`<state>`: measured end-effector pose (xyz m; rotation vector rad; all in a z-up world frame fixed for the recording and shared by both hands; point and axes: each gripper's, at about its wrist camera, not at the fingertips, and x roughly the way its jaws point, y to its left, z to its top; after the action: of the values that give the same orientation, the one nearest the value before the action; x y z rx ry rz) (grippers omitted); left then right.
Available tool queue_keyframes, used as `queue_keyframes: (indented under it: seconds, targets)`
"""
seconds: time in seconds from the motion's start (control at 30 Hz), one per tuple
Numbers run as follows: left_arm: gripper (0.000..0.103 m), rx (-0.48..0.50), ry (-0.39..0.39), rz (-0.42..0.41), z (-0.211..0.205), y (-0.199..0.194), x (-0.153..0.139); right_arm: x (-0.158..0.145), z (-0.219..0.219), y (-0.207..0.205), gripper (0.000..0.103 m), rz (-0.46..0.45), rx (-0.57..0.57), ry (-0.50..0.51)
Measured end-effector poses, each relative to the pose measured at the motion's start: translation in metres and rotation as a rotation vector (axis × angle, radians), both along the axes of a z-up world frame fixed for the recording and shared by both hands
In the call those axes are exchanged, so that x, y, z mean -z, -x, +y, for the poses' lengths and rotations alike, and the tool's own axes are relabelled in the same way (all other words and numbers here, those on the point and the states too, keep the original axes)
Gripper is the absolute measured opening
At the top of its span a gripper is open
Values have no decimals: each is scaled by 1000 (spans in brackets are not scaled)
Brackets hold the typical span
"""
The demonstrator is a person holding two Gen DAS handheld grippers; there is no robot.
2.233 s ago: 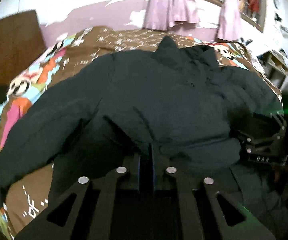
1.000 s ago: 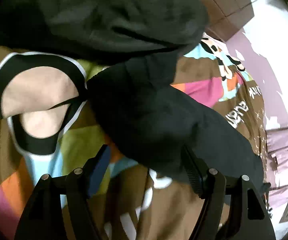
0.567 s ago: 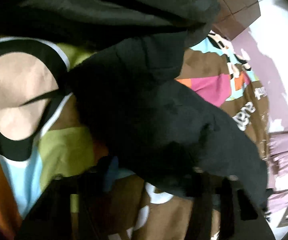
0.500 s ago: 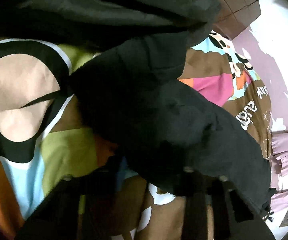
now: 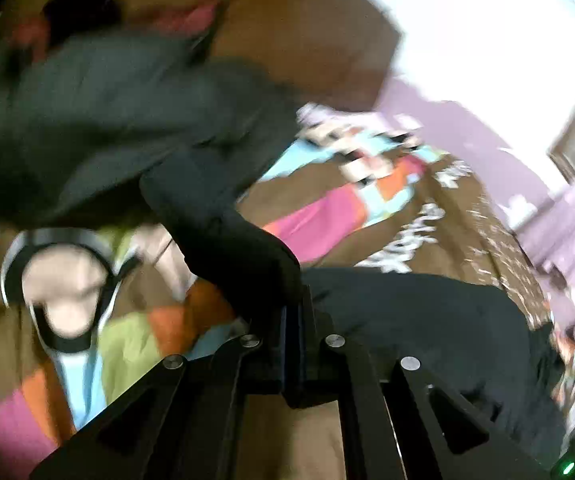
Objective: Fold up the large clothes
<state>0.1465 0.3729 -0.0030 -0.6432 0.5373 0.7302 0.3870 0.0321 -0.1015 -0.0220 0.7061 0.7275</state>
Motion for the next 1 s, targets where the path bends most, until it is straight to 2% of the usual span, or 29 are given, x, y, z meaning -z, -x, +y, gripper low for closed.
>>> queue_keyframes:
  seconds: [0.1, 0.13, 0.27, 0.37, 0.47, 0.57, 0.63, 0.73, 0.87, 1.0]
  targets:
    - [2, 90, -180, -54, -37, -6, -28, -18, -27, 6, 103, 23, 92, -50]
    - [2, 110, -211, -68, -45, -9, -32, -23, -35, 9, 103, 33, 104, -73]
    - [2, 285, -424, -169, -105, -16, -63, -46, -77, 24, 103, 36, 141, -156]
    - [2, 446, -555, -237, -155, -16, -78, -53, -109, 37, 103, 45, 185, -188]
    - [2, 596, -626, -282, -197, -23, -84, -54, -140, 46, 103, 53, 247, -200]
    - [2, 746, -643, -309, -236, -32, -83, -53, -170, 51, 103, 55, 312, -215]
    - [2, 828, -618, -320, -258, -40, -79, -54, -188, 49, 103, 70, 345, -227]
    - [2, 948, -539, -315, -290, -62, -70, -57, -215, 48, 103, 77, 381, -240]
    - [2, 1126, -508, -245, -345, -94, -48, -63, -248, 48, 103, 61, 407, -251]
    - [2, 1239, -485, -147, -378, -120, -24, -62, -281, 41, 103, 73, 462, -297]
